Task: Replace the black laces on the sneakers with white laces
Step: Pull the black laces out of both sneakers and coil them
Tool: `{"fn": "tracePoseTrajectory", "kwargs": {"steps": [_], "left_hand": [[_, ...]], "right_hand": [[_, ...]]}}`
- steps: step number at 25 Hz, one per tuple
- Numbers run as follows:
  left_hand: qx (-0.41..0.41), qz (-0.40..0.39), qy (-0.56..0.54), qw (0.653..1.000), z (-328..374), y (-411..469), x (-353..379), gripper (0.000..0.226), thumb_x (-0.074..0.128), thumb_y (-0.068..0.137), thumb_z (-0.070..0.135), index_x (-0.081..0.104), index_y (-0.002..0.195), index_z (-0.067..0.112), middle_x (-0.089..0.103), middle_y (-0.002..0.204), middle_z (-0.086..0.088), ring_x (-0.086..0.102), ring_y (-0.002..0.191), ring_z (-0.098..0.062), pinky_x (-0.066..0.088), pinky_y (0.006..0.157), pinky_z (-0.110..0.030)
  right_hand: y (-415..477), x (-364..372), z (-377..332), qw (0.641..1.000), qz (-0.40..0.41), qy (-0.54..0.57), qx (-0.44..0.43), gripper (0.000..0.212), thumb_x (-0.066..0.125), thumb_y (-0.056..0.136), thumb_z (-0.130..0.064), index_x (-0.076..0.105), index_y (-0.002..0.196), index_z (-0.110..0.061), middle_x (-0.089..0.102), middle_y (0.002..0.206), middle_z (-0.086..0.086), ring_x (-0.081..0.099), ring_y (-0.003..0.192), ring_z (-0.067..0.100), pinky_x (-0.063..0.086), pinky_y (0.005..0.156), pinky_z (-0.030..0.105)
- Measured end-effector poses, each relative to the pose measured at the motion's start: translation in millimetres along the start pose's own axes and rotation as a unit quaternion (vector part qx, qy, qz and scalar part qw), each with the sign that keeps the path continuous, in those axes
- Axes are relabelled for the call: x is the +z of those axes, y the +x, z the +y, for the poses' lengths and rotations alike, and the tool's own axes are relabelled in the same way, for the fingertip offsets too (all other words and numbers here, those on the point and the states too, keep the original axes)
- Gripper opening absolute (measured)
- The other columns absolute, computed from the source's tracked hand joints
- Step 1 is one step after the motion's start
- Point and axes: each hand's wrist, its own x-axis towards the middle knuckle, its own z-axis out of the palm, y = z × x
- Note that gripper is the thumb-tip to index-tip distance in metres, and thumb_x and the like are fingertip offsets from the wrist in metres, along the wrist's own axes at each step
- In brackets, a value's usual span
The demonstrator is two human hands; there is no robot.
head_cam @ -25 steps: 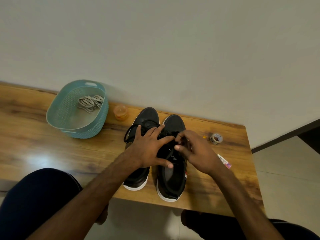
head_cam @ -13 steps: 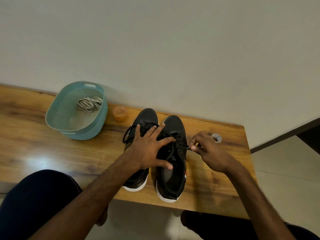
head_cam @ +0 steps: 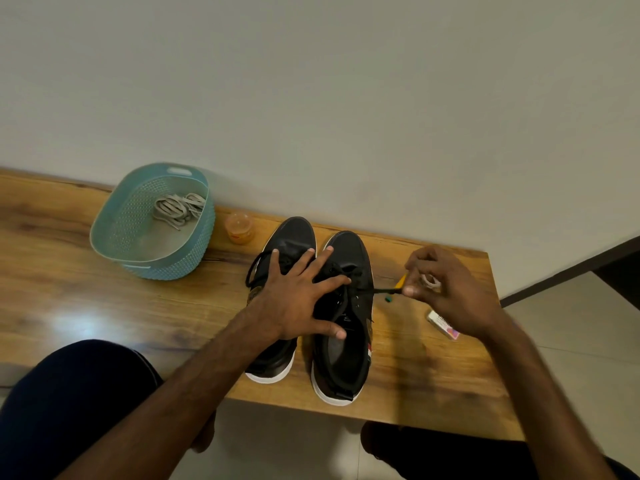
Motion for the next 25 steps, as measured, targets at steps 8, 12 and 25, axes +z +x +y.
{"fn": "tracePoseTrajectory", "kwargs": {"steps": [8, 12, 25], "left_hand": [[0.001, -0.004, -0.013, 1.000, 0, 0, -1, 0.095, 0.043, 0.075, 0.086, 0.006, 0.153, 0.047, -0.029, 0.160, -0.001, -0.018, 0.150, -0.027, -0.011, 0.109, -0.070], [-0.002, -0.003, -0.011, 1.000, 1, -1, -1, 0.095, 0.043, 0.073, 0.087, 0.007, 0.152, 0.049, -0.028, 0.160, -0.001, -0.018, 0.150, -0.027, -0.011, 0.109, -0.070], [-0.007, -0.004, -0.013, 1.000, 2, -1, -3, 0.095, 0.045, 0.074, 0.085, 0.007, 0.152, 0.048, -0.028, 0.160, -0.001, -0.019, 0.150, -0.027, -0.010, 0.109, -0.071]], "right_hand": [[14, 63, -33, 0.987, 0.021, -0.157, -0.013, 0.021, 0.059, 0.095, -0.037, 0.065, 0.112, -0.026, 0.056, 0.122, -0.008, 0.047, 0.116, 0.016, 0.039, 0.097, 0.040], [9, 56, -29, 0.984, 0.033, -0.175, -0.029, 0.005, 0.064, 0.092, -0.031, 0.066, 0.096, -0.030, 0.058, 0.115, -0.012, 0.050, 0.112, 0.016, 0.039, 0.095, 0.043], [14, 70, -42, 0.985, 0.045, -0.166, -0.028, 0.018, 0.059, 0.096, -0.031, 0.066, 0.112, -0.030, 0.066, 0.113, -0.010, 0.052, 0.111, 0.015, 0.032, 0.100, 0.039]]}}
